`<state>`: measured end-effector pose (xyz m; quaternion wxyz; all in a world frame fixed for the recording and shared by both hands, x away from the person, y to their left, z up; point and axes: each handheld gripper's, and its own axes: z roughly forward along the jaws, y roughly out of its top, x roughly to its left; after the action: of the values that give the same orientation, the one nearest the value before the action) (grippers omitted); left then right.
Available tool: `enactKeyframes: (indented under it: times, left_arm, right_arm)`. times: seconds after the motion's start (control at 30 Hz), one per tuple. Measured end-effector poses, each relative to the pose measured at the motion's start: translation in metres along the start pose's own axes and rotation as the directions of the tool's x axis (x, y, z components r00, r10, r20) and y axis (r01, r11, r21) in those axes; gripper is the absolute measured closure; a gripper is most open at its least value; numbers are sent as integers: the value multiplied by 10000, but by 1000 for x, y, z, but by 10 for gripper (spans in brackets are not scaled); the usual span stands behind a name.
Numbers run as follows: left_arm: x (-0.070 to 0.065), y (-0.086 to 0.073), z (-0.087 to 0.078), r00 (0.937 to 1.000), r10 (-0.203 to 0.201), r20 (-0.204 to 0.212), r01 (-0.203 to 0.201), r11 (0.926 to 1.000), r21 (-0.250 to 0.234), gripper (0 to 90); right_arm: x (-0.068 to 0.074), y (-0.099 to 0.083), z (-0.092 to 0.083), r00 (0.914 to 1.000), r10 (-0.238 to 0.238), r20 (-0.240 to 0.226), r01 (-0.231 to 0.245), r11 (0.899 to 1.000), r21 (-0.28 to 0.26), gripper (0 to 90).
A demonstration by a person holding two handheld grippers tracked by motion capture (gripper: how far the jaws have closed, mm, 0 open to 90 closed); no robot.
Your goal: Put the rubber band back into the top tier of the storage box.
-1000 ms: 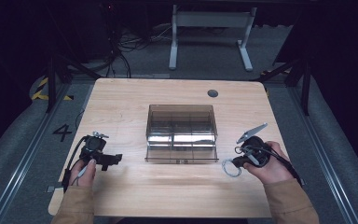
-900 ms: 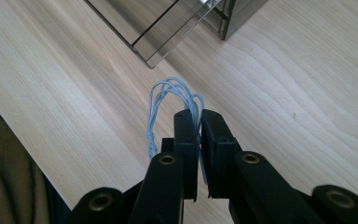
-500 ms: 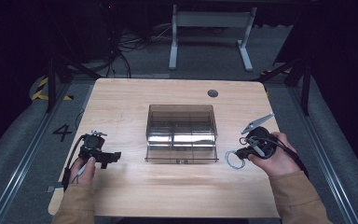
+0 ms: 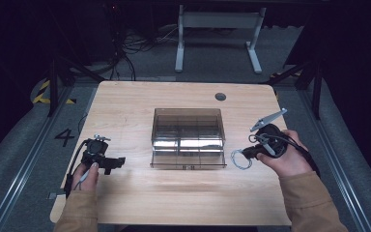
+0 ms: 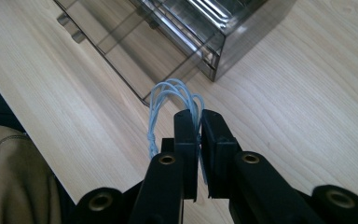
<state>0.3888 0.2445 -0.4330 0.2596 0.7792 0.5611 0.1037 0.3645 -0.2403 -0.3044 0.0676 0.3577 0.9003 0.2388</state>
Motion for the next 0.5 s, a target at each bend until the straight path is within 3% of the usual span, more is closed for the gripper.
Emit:
enactKeyframes:
  times: [0.5]
  left_arm:
    - [2, -4, -2, 10000, -90, 33, 91, 9999, -59, 160]
  right_arm:
    - [23, 43, 13, 9941, -994, -428, 997, 9950, 51, 859]
